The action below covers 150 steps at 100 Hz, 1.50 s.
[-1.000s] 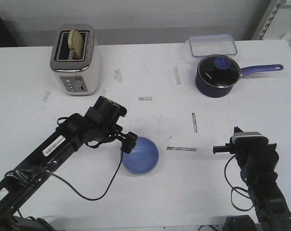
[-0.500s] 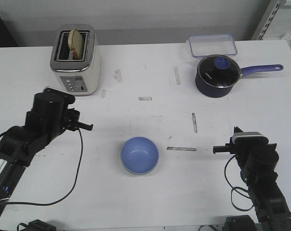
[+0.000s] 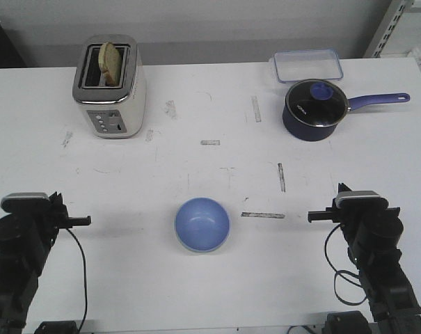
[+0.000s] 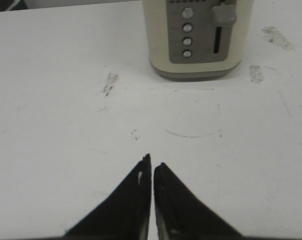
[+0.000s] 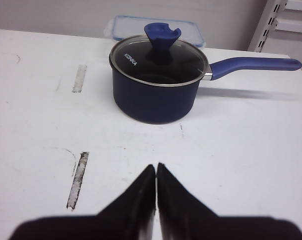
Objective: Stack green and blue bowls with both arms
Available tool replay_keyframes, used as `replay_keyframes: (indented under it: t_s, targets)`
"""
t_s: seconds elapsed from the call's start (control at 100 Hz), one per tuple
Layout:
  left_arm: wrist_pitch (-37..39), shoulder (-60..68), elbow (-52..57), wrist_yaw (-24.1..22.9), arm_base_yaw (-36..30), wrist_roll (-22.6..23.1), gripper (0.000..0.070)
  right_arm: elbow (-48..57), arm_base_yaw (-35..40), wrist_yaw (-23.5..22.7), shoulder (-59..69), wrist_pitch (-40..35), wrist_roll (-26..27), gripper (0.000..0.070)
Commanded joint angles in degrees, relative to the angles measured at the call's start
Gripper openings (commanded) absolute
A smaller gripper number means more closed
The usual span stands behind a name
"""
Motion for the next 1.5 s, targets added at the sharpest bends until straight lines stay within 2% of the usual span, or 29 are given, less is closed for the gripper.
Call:
replay_keyframes:
  t_s: [0.0, 0.22, 1.32, 1.49]
  targets:
    - [3.2, -3.3, -3.3, 0.1, 1.6, 0.6, 0.0, 0.3, 0.1, -0.2, 0.3, 0.7, 0.8, 0.0]
    - [7.1, -11.2, -12.1, 0.1, 5.1, 0.2, 0.0, 0.3, 0.1, -0.2, 0.3, 0.7, 0.8, 0.0]
    - [7.9, -16.4, -12.7, 0.1, 4.9, 0.1, 0.0001, 0.3, 0.1, 0.5, 0.3, 0.7, 0.4, 0.0]
    - [11.7, -19.9, -17.1, 0.0, 3.5, 0.1, 0.0001, 0.3, 0.1, 0.5, 0.3, 0.7, 0.4, 0.0]
